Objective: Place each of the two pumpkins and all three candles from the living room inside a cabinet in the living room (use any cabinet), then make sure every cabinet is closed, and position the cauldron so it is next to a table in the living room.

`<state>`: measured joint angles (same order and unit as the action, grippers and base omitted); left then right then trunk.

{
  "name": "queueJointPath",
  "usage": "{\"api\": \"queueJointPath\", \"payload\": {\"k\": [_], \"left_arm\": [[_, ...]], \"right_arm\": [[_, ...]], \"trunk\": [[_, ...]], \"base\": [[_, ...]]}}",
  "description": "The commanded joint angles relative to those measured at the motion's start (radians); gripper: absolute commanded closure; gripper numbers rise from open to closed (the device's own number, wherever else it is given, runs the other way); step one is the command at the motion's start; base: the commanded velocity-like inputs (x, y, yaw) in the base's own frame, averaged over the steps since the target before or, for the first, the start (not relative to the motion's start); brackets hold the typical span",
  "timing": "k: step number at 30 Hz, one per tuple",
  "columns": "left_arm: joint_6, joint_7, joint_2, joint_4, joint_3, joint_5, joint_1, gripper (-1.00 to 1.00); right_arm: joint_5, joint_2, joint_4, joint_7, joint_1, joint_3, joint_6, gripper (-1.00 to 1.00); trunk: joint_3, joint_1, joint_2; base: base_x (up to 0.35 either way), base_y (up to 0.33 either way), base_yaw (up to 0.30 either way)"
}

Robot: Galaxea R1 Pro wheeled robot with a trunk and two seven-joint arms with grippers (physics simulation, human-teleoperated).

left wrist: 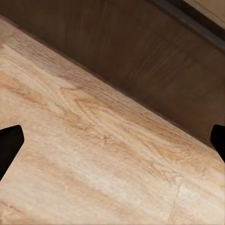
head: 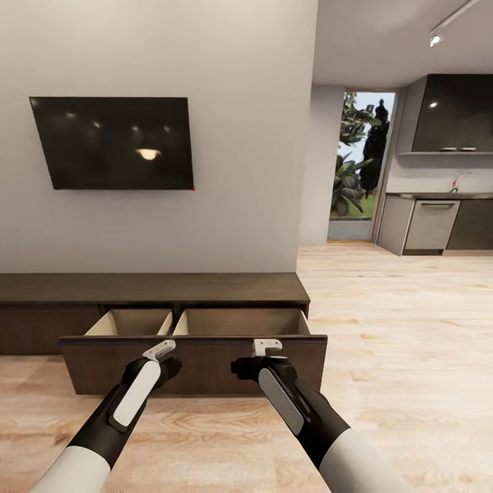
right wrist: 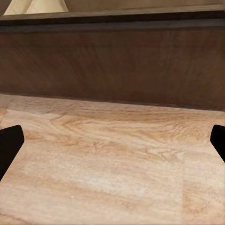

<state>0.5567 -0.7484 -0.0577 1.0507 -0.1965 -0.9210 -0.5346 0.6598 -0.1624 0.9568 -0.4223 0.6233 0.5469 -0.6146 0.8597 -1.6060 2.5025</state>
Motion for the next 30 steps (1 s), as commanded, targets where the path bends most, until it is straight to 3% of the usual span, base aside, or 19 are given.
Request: {"api": "queueJointPath", "payload": {"k": [1, 6, 18, 25, 30], "left_arm": [[0.0, -0.009, -0.001, 0.001, -0.004, -0.007, -0.001, -1.0], [0.0, -0.009, -0.001, 0.002, -0.004, -0.007, -0.001, -1.0], [-0.012, -0.01, -0.002, -0.003, -0.012, 0.003, -0.001, -1.0], [-0.099, -0.008, 0.002, -0.039, -0.014, 0.089, -0.001, -1.0], [-0.143, -0.007, 0.0, -0.064, -0.014, 0.109, -0.001, -1.0]], "right_arm": [[0.01, 0.0, 0.001, -0.01, 0.001, 0.002, -0.001, -1.0], [0.011, 0.001, 0.0, -0.01, 0.001, 0.002, -0.001, -1.0], [0.011, 0.004, -0.005, -0.011, 0.001, 0.001, 0.027, -1.0], [0.003, 0.004, -0.007, -0.013, 0.0, 0.002, 0.15, -1.0], [0.001, 0.003, -0.028, -0.013, 0.0, 0.003, 0.192, -1.0]], "trunk": [[0.001, 0.0, 0.001], [0.001, 0.0, 0.001], [0.048, -0.005, 0.003], [0.075, -0.008, 0.005], [0.094, -0.011, 0.006]], "base": [[0.0, 0.0, 0.0], [0.0, 0.0, 0.0], [0.0, 0.0, 0.0], [0.0, 0.0, 0.0], [0.0, 0.0, 0.0]]}}
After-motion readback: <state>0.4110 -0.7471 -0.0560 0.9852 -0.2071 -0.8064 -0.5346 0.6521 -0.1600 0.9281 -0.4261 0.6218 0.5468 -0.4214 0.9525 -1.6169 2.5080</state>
